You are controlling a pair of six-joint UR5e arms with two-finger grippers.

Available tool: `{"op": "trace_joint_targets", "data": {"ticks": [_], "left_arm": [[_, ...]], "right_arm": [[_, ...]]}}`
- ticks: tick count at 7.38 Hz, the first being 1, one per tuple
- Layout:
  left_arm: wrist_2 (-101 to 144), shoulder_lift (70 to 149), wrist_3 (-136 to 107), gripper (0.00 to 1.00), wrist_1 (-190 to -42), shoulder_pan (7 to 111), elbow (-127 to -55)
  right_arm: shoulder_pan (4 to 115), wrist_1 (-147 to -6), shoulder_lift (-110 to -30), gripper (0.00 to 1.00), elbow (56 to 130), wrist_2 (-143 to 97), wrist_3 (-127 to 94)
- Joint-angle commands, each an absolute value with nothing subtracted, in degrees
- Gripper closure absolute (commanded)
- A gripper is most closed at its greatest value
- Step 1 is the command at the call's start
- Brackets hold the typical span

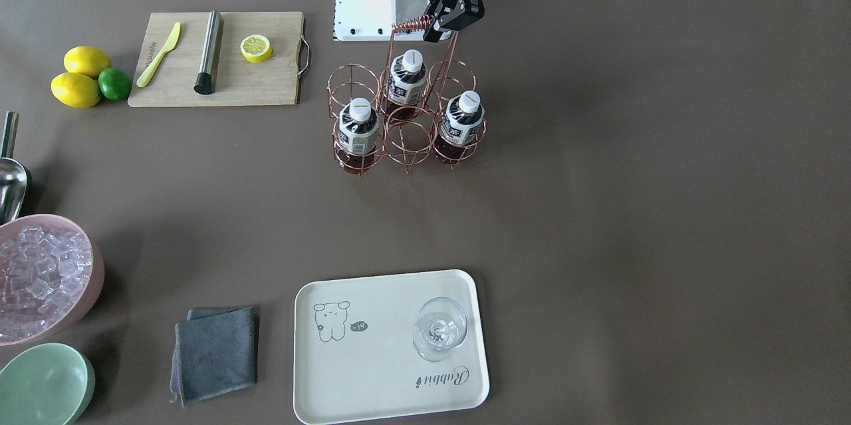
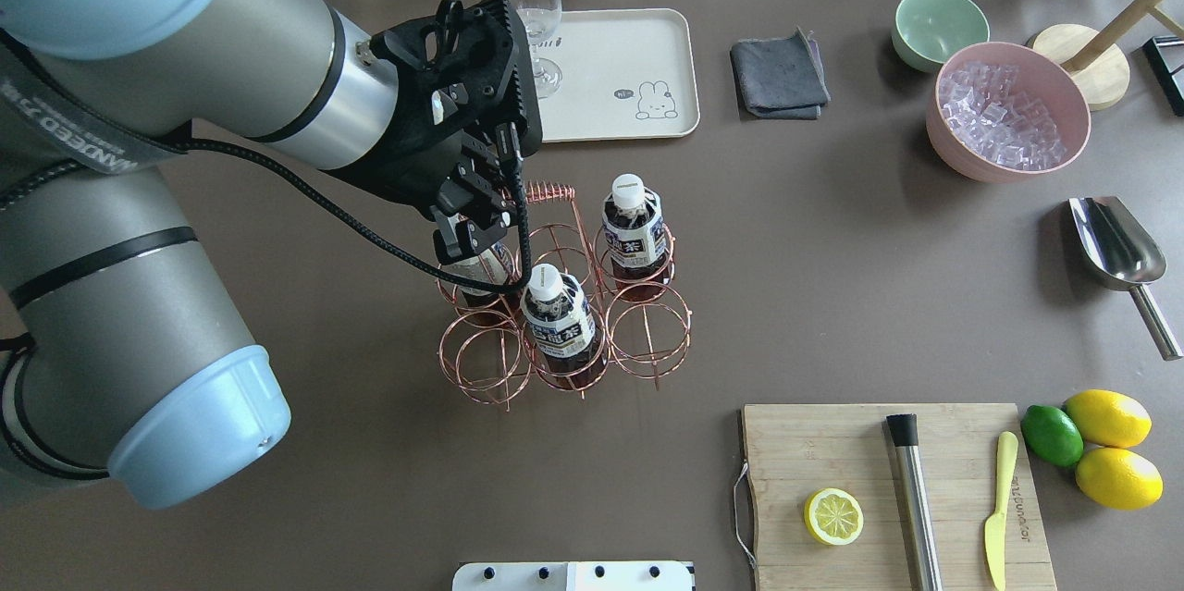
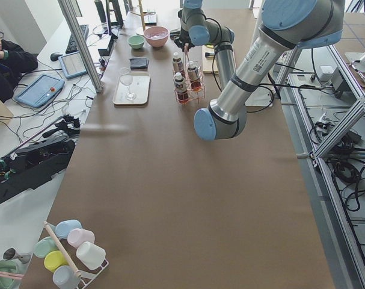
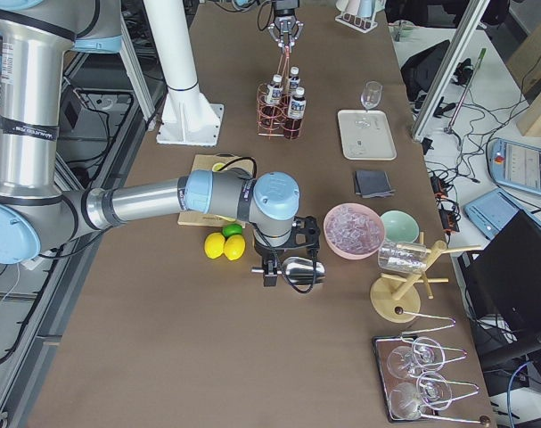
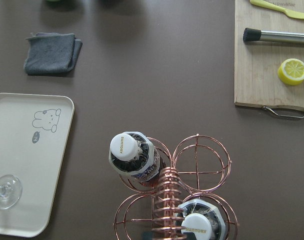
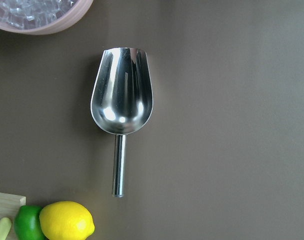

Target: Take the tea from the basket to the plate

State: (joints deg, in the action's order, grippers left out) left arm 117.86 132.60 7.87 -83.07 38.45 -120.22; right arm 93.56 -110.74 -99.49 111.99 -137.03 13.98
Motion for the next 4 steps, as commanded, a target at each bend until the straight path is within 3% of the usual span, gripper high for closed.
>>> {"op": "trace_joint_targets", "data": {"ticks": [1,4], "left_arm": [[113.6,135.5,4.4,1.00,-82.6,34.4,-119.7],[113.6,135.9,3.6,1.00,-82.6,34.0,-119.5]], "right_arm": [[94.6,-110.7,-99.8,0.00,112.3,-137.0,13.9],[98.7,-110.3,-99.8,0.00,111.1,-136.8,13.1]]}}
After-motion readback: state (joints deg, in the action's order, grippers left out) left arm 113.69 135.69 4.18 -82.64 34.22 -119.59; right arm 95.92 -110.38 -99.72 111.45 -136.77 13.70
